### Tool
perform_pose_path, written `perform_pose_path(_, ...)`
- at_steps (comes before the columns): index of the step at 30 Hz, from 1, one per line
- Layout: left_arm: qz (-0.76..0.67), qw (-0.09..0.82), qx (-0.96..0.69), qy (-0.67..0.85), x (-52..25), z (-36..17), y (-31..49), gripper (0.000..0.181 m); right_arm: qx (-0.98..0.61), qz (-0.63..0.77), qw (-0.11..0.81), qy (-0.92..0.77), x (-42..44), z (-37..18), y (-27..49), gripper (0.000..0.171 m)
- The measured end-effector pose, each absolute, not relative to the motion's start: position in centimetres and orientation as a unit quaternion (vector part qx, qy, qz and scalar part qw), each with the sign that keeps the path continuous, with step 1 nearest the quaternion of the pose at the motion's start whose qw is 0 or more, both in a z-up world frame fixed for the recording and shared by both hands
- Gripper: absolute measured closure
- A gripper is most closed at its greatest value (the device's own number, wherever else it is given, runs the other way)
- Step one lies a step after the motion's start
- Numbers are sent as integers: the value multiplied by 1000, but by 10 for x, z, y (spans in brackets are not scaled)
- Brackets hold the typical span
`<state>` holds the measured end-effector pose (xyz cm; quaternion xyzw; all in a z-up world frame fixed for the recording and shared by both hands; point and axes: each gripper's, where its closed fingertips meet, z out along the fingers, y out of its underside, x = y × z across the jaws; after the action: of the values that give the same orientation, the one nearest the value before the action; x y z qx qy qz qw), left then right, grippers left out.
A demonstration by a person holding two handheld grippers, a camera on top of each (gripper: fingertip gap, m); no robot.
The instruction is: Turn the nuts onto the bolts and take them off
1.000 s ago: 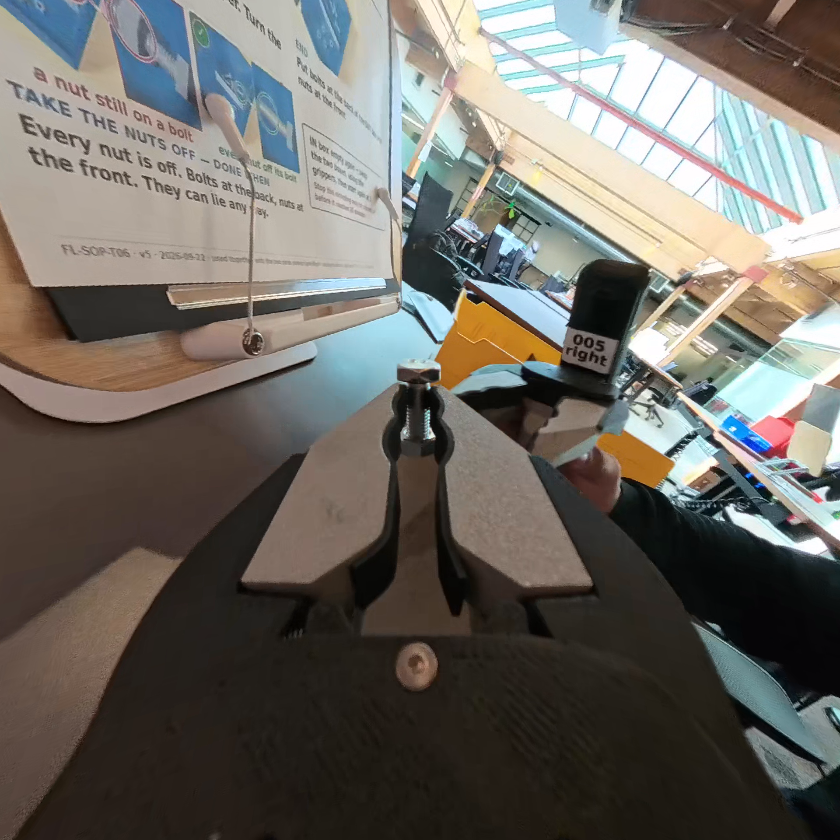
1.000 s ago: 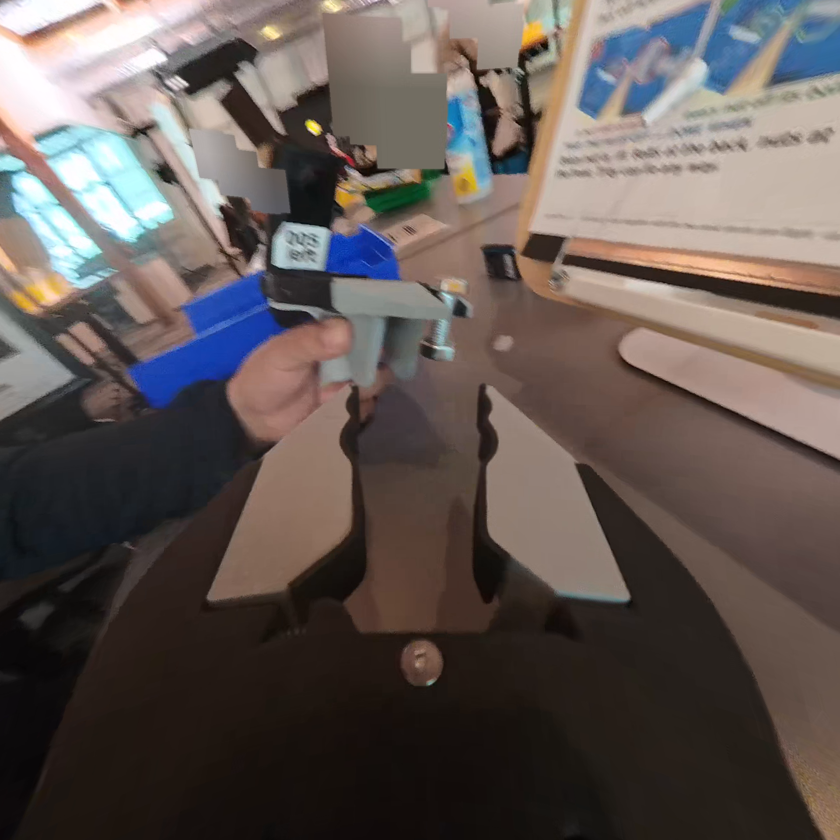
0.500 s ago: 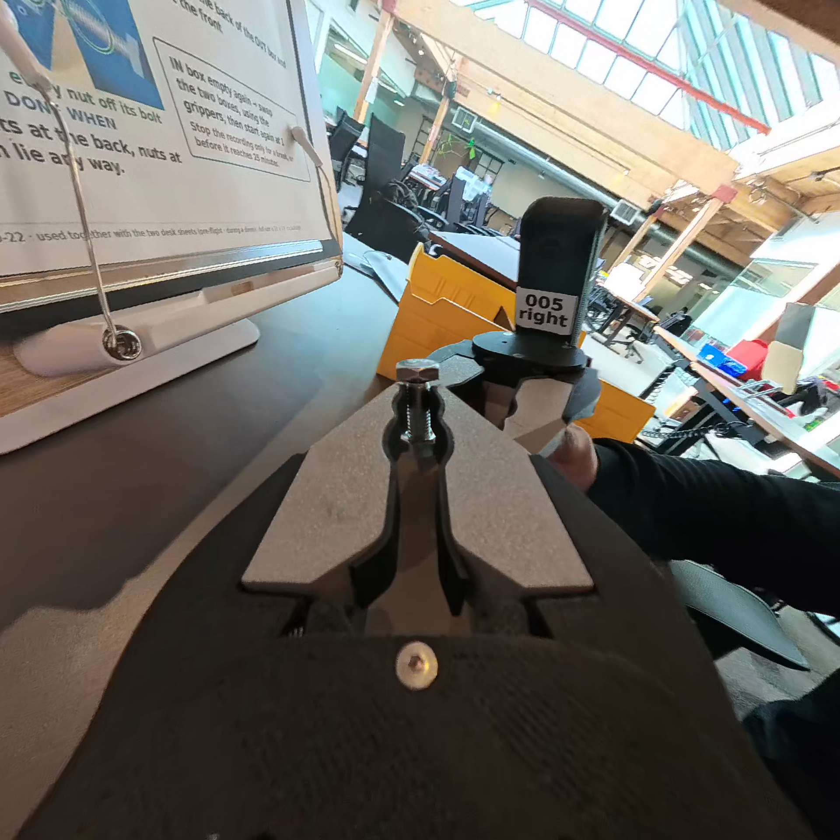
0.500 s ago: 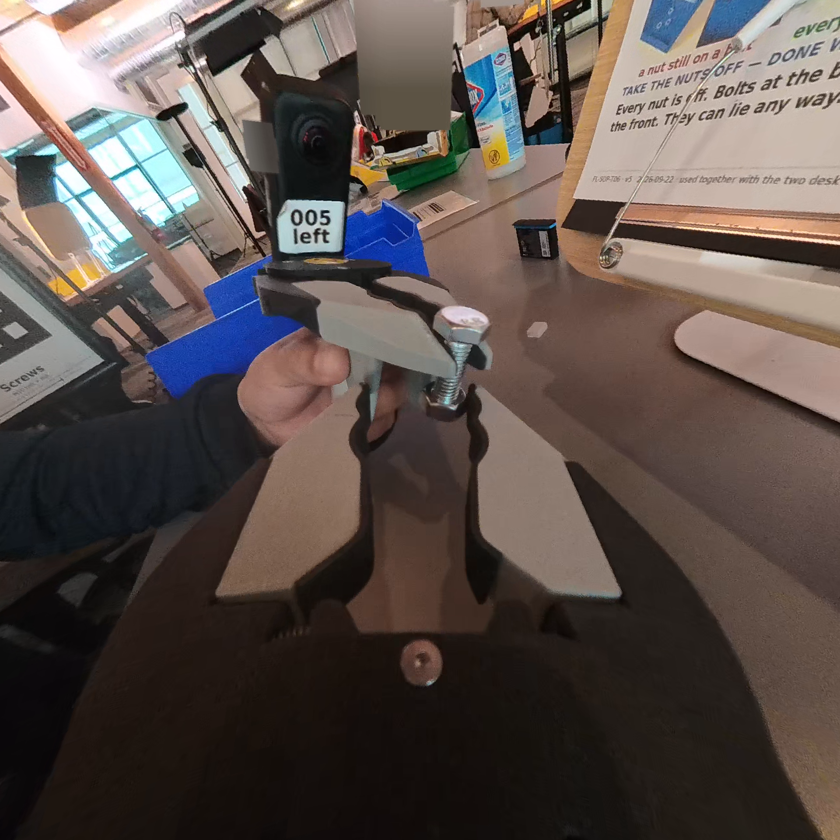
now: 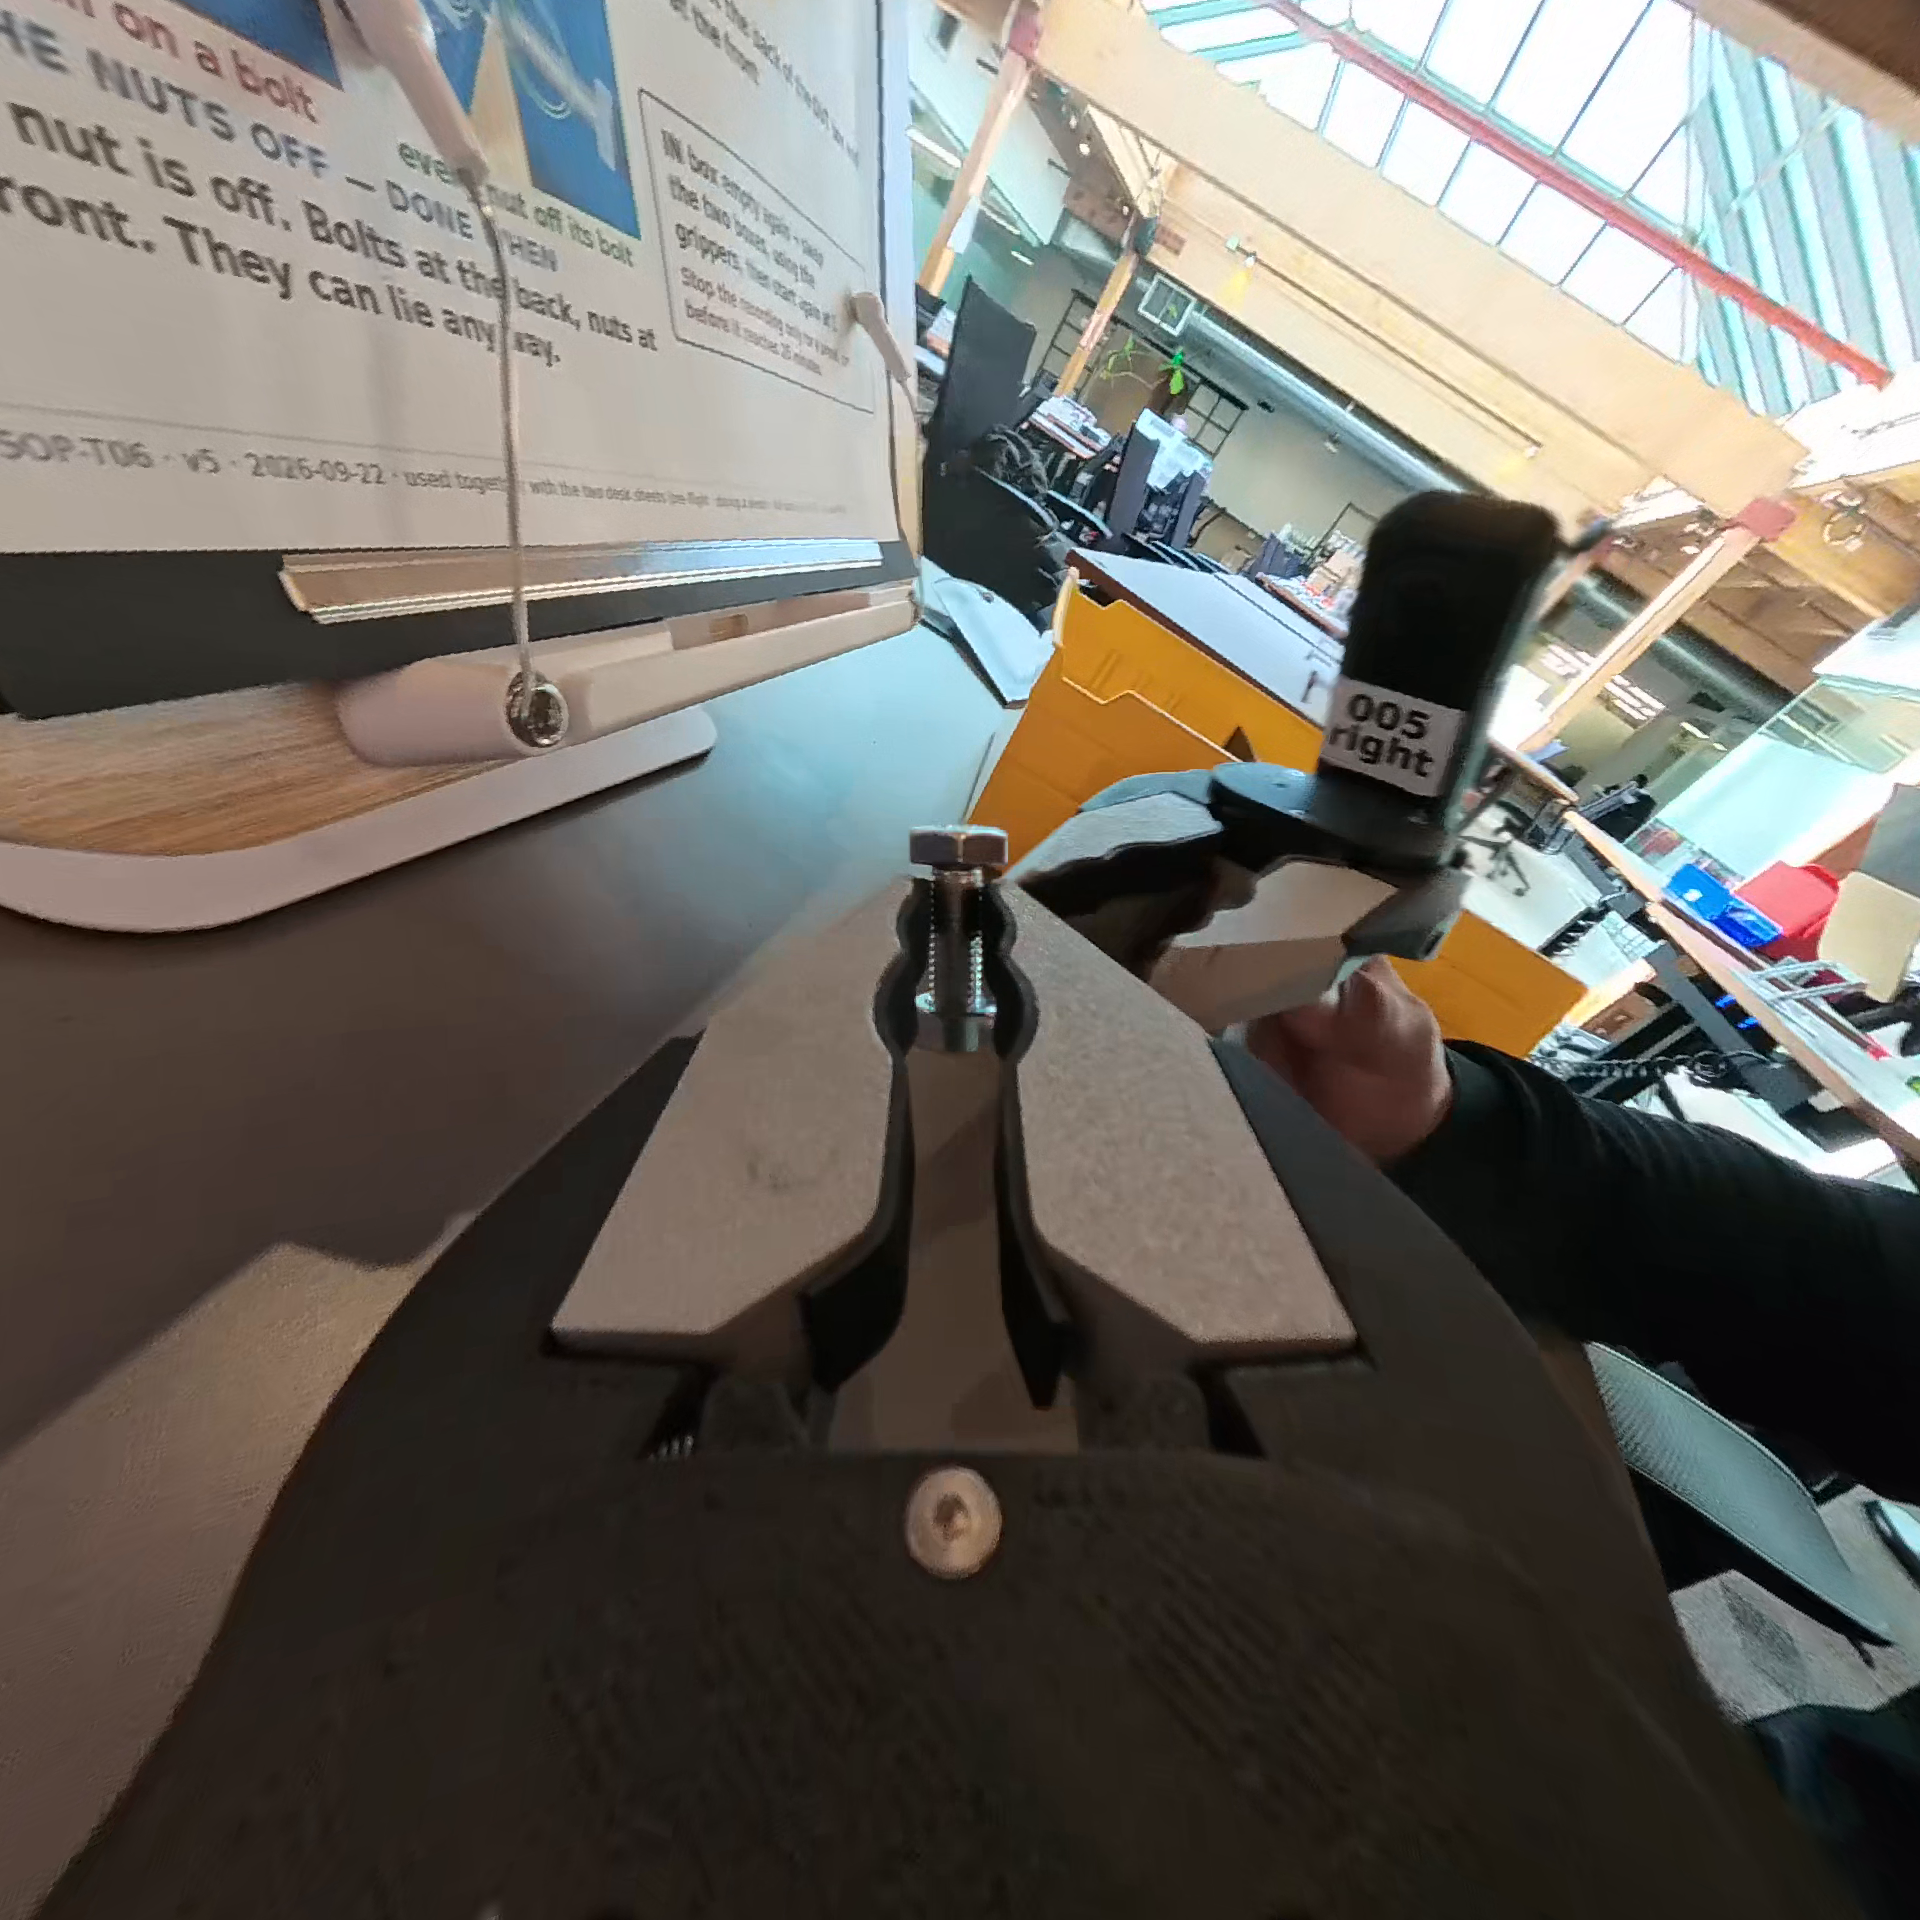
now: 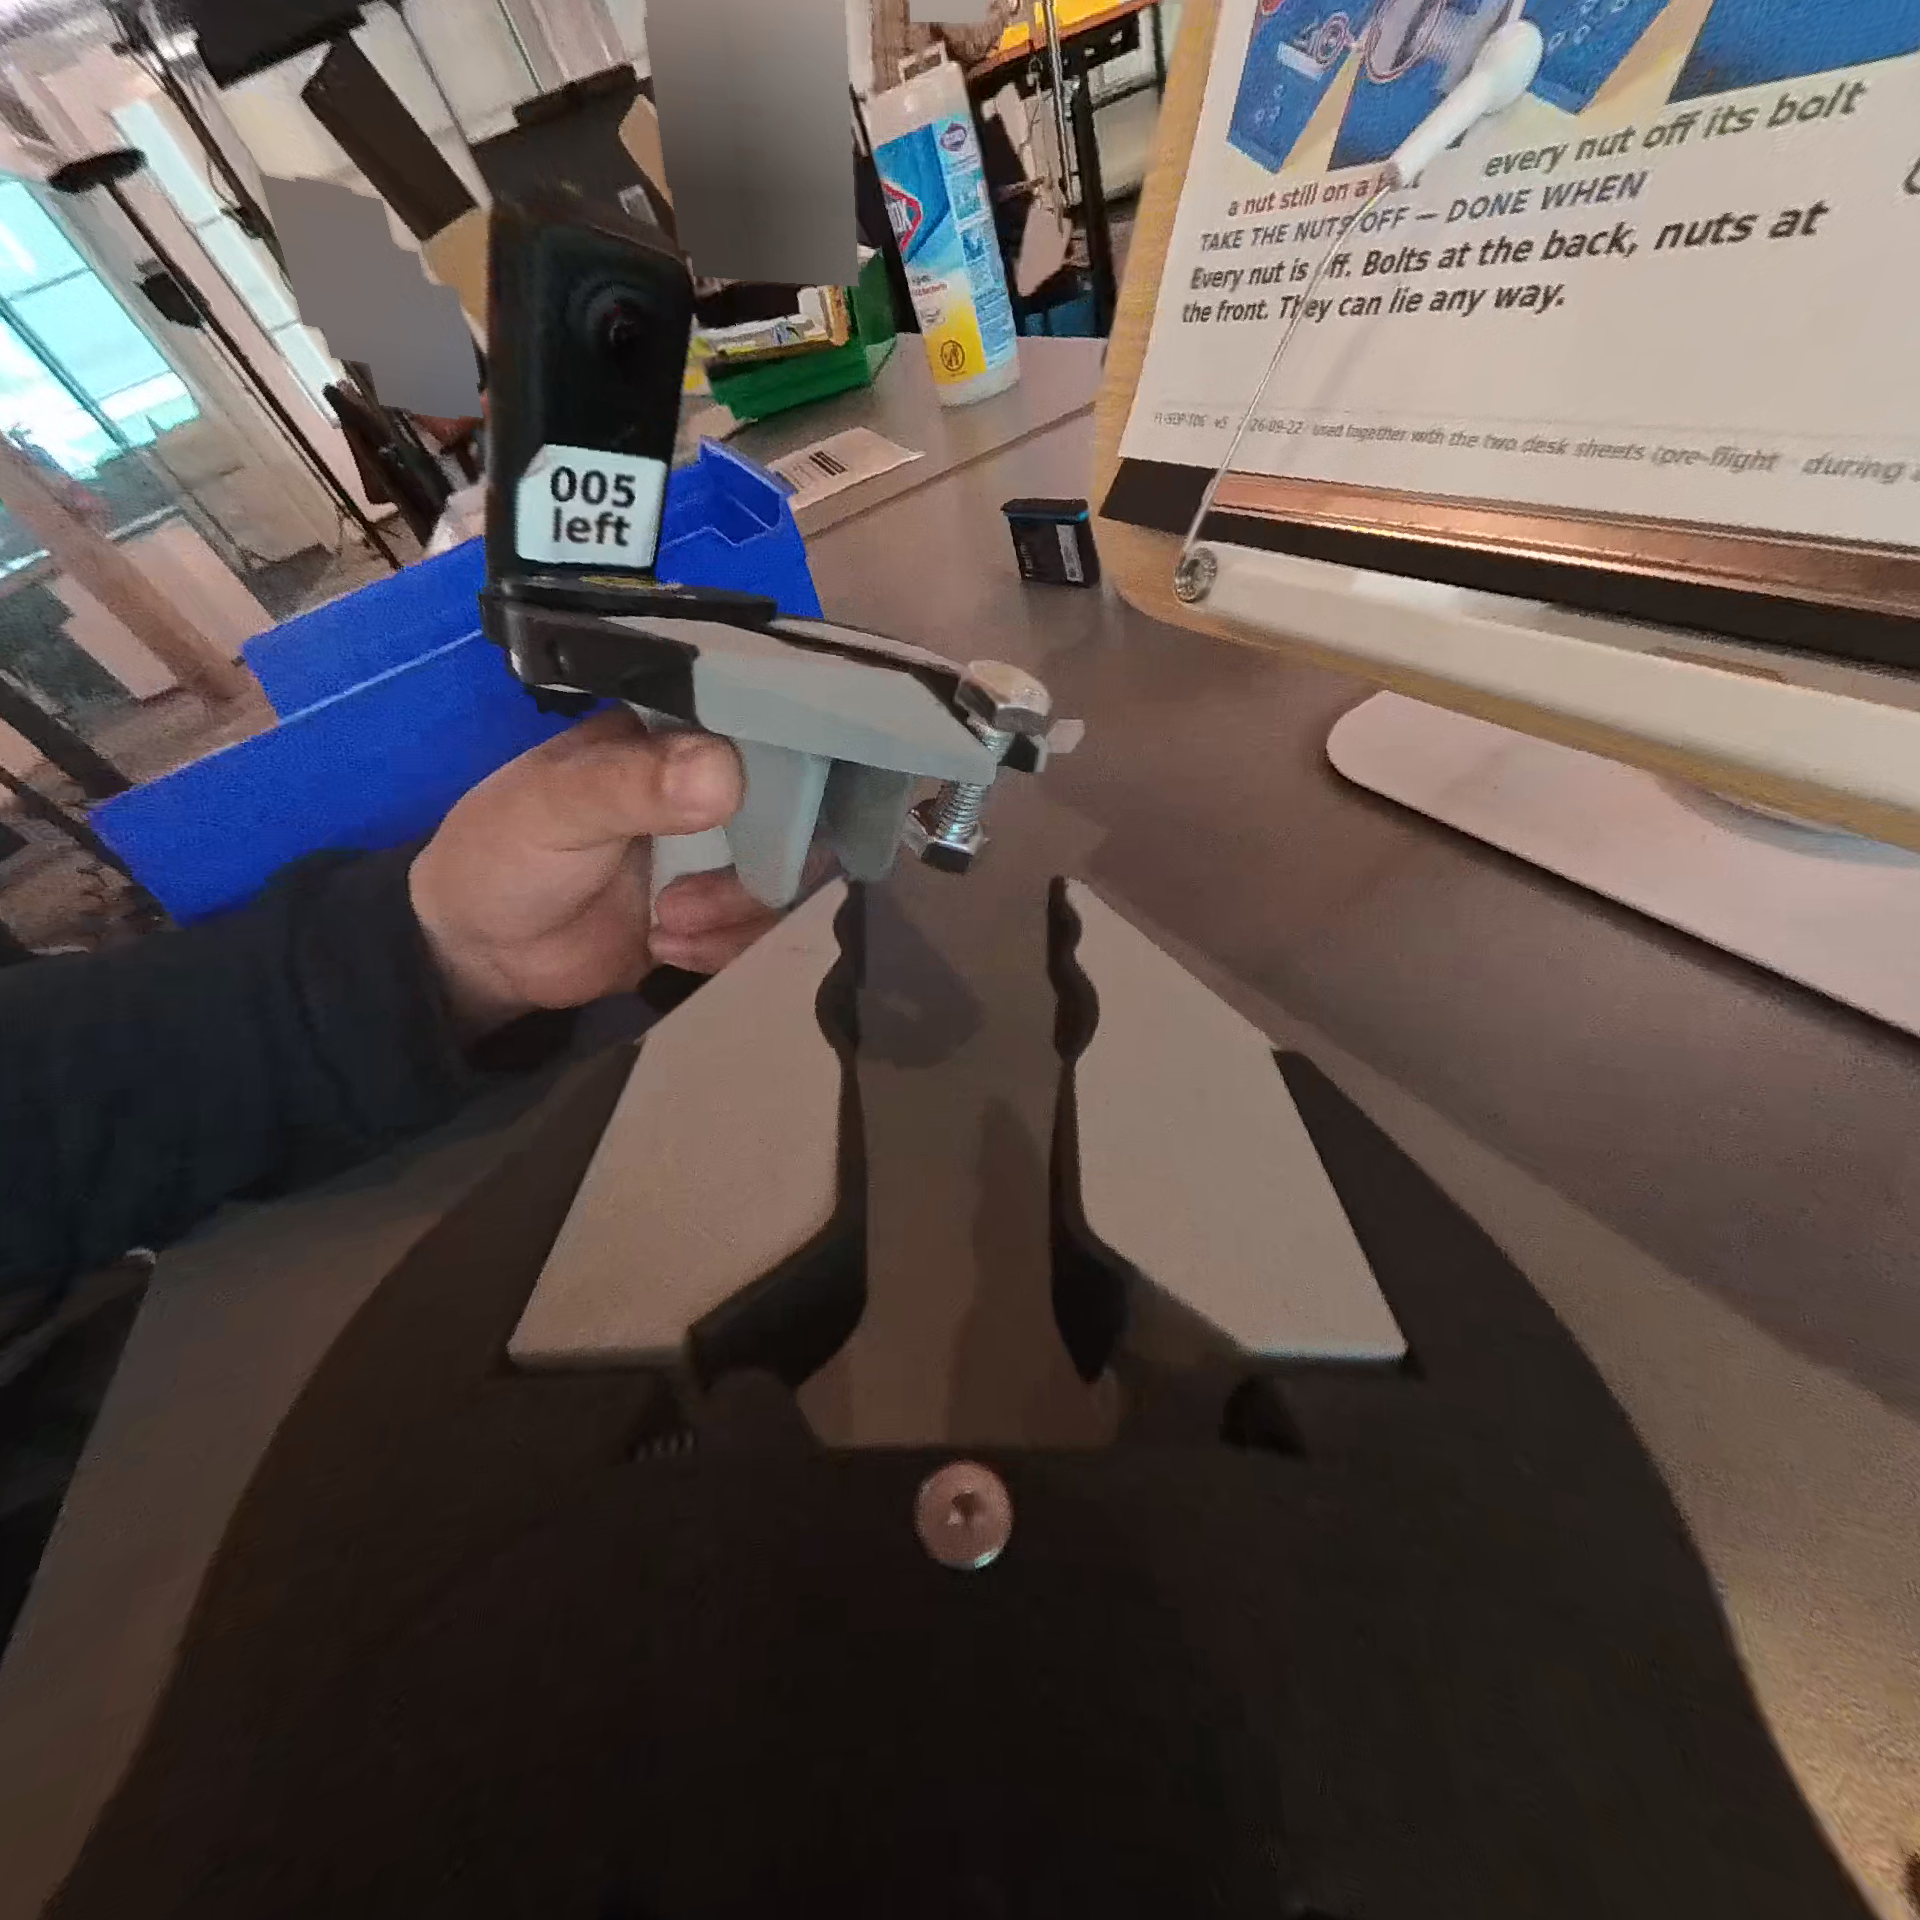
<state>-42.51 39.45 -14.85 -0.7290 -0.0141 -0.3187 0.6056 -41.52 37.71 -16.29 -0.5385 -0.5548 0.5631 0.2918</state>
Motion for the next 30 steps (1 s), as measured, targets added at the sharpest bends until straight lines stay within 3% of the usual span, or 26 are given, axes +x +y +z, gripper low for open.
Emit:
perform_pose_path(4, -360, 609, -707, -3, -414, -140, 393, 174, -533, 608, 250, -533, -416, -159, 374, 135)
perform_pose_path(7, -369, 606, -705, -1, -411, -142, 395, 174, -525, 631, 224, -526, -416, -158, 371, 147)
perform_pose_path(16, -372, 606, -703, 15, -405, -143, 403, 174, -537, 610, 233, -534, -418, -163, 376, 155)
perform_pose_path(20, -307, 605, -734, -1, -411, -156, 412, 174, -568, 517, 296, -567, -422, -177, 389, 155)
perform_pose_path(24, -282, 611, -739, -32, -419, -157, 414, 174, -552, 360, 415, -627, -425, -181, 395, 156)
perform_pose_path(26, -252, 611, -749, -47, -432, -161, 414, 174, -512, 280, 454, -673, -423, -185, 385, 171)
perform_pose_path(30, -324, 622, -710, -65, -437, -150, 408, 175, -467, 261, 473, -700, -423, -184, 360, 171)
